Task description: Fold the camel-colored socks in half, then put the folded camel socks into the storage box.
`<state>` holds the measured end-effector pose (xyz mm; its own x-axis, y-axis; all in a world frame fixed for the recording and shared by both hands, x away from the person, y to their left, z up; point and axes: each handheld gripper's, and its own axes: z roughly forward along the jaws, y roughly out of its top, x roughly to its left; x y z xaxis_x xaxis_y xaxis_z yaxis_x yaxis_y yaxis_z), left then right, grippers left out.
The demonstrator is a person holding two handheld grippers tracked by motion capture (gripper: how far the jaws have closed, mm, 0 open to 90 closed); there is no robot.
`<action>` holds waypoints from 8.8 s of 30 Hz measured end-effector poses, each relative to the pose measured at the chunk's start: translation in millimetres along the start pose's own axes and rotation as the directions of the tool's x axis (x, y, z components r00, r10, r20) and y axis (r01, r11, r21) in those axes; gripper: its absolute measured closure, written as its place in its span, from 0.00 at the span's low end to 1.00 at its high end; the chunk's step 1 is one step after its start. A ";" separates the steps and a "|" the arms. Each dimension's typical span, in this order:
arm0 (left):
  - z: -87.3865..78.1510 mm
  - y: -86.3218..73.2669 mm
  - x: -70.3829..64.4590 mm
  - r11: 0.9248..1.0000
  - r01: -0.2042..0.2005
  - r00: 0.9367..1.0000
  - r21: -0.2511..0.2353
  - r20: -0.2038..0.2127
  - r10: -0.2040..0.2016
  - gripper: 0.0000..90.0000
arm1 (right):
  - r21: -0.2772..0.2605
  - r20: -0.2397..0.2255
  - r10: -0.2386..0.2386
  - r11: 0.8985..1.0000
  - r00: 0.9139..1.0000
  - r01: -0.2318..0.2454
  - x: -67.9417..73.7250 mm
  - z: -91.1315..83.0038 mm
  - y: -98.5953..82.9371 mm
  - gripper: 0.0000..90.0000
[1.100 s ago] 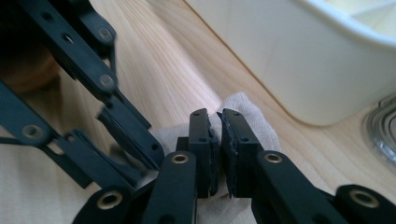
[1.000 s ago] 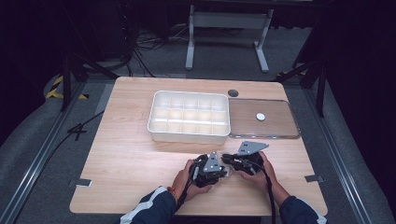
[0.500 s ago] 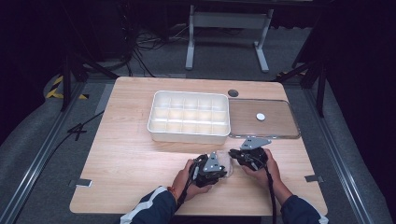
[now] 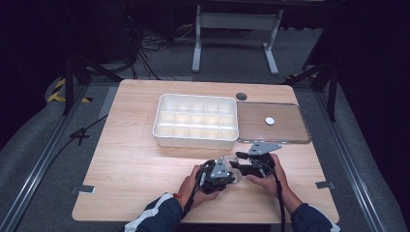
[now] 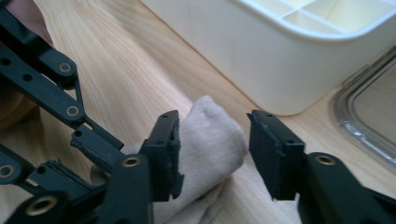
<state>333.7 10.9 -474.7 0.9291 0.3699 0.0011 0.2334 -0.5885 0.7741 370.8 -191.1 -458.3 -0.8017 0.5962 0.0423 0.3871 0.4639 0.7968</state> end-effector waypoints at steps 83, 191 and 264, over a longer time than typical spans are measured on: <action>-124.3 -112.7 54.3 0.975 0.192 0.968 0.115 -0.186 -0.169 0.12 | -0.089 -0.037 0.012 0.996 0.999 -0.015 -12.5 -40.4 0.7 0.82; -118.7 -108.8 55.4 0.973 0.192 0.969 0.126 -0.183 -0.168 0.07 | -0.216 0.162 -0.113 0.965 0.980 0.147 -44.3 -46.5 103.0 0.82; -117.7 -108.3 55.9 0.974 0.189 0.970 0.124 -0.179 -0.165 0.06 | 0.167 0.208 -0.318 0.943 0.925 0.287 -40.7 46.1 87.7 0.82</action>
<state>326.5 179.9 -483.9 0.8109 0.5850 -0.0135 0.4386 -0.5924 0.6758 458.3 -144.4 -417.9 -0.7699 0.5402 -0.3399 0.2109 0.7179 0.6634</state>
